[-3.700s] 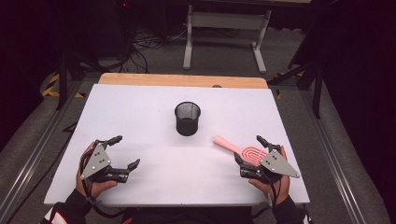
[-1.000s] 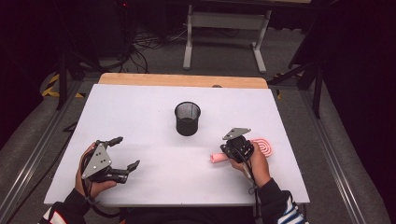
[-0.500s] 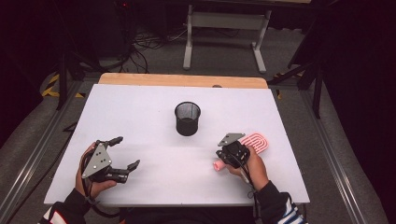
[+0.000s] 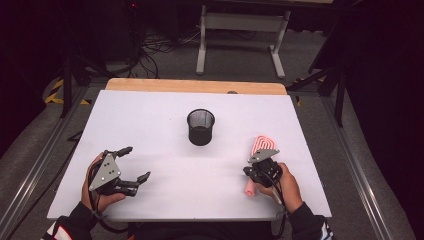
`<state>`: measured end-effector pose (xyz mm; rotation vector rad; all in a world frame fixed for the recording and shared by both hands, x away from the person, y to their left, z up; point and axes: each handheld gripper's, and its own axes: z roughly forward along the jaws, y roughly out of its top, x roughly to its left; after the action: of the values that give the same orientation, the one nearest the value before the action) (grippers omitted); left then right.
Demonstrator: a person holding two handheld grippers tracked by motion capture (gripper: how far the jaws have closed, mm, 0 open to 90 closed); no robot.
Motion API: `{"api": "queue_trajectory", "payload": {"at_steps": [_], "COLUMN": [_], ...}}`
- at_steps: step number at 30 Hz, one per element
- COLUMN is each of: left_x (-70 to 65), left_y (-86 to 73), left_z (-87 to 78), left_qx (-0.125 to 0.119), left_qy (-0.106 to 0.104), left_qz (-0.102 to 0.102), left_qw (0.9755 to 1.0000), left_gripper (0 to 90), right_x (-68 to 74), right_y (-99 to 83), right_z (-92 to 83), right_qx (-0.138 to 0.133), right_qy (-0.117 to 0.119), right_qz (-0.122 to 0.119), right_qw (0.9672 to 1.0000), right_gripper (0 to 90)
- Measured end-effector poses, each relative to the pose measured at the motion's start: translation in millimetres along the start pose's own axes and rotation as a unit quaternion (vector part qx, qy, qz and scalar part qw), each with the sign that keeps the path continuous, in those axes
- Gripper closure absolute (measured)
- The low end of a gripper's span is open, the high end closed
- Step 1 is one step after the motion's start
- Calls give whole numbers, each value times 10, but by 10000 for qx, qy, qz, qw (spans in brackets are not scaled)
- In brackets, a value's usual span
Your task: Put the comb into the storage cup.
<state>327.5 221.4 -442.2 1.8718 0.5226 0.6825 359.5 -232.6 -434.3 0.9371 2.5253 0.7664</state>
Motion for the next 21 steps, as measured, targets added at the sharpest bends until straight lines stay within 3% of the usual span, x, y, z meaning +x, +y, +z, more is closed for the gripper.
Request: {"api": "queue_trajectory", "payload": {"at_steps": [21], "left_x": [-2], "left_y": [0], "left_z": [5], "left_qx": [36], "left_qy": [-13], "left_qz": [19], "left_qw": [10000], "left_gripper": [71], "right_x": [-115], "right_y": [-264], "right_z": [-177], "right_qx": [7], "right_qy": [-123], "right_qz": [187], "right_qw": [9997], "right_gripper": [864]}}
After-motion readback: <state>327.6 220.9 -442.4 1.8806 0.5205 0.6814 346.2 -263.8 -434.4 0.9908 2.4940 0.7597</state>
